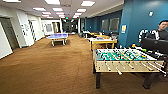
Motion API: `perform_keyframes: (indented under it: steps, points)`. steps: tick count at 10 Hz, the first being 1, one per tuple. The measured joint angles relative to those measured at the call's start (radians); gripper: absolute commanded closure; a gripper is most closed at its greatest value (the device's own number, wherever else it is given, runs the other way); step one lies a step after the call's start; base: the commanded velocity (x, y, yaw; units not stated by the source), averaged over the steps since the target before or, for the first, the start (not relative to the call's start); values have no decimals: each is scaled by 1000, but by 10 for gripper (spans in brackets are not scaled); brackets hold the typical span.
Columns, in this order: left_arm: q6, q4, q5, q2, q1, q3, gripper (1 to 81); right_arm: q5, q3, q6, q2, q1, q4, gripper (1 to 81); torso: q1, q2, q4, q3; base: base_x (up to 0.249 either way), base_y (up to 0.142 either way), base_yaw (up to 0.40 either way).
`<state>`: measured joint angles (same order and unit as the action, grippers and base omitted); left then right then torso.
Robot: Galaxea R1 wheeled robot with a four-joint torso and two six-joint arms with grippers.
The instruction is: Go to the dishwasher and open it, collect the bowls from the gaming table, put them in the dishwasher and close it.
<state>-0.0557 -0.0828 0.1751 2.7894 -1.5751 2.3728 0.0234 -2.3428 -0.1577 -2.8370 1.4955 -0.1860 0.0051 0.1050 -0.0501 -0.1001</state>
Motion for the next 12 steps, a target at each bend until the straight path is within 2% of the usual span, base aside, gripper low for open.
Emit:
perform_keyframes:
  steps: [7,12]
  points:
    - [0,0,1,1,1,0,10,-1,-10,0,-11,4,-10,10,0,0,0,0,0,0,199]
    - [0,0,0,13,1,15,10,1,-14,0,-11,3,-11,10,0,0,0,0,-46,0,0]
